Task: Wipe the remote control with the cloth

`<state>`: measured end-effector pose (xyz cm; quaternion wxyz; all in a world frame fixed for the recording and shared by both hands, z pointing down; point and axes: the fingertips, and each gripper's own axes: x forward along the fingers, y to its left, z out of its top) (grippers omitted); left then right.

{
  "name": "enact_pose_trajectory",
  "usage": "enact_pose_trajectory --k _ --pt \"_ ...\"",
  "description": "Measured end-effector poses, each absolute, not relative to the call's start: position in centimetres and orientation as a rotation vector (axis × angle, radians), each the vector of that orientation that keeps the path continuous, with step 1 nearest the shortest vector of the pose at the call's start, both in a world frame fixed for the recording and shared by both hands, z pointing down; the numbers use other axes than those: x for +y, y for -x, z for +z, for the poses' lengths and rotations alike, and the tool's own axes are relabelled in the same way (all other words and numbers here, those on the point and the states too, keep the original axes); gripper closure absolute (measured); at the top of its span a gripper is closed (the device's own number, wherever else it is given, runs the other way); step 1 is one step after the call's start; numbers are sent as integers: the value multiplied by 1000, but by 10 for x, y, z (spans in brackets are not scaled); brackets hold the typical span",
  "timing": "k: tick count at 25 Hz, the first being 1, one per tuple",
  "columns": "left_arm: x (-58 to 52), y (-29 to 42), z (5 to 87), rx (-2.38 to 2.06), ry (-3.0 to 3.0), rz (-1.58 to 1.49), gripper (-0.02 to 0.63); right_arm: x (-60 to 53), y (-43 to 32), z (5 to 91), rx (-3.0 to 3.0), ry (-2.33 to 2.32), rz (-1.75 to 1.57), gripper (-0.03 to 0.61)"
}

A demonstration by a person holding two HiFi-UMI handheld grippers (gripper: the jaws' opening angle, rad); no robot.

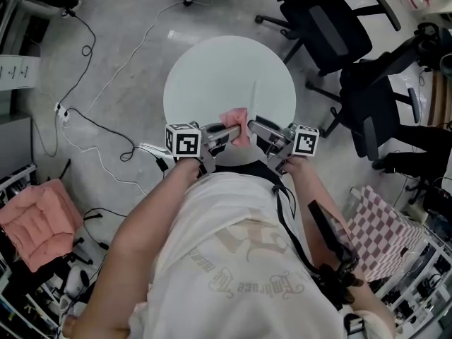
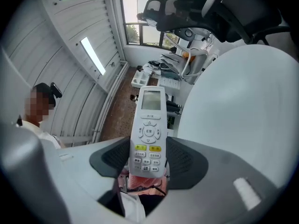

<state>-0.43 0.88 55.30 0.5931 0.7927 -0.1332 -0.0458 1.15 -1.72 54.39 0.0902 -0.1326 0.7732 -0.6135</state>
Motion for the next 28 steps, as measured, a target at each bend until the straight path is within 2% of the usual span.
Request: enact_pose_trajectory --k 19,28 --pt "-82 49 524 -405 -1836 -297 594 36 4 549 2622 116 -1864 327" --pt "-53 25 537 -288 -1701 -256 594 23 5 547 2629 137 -1815 328"
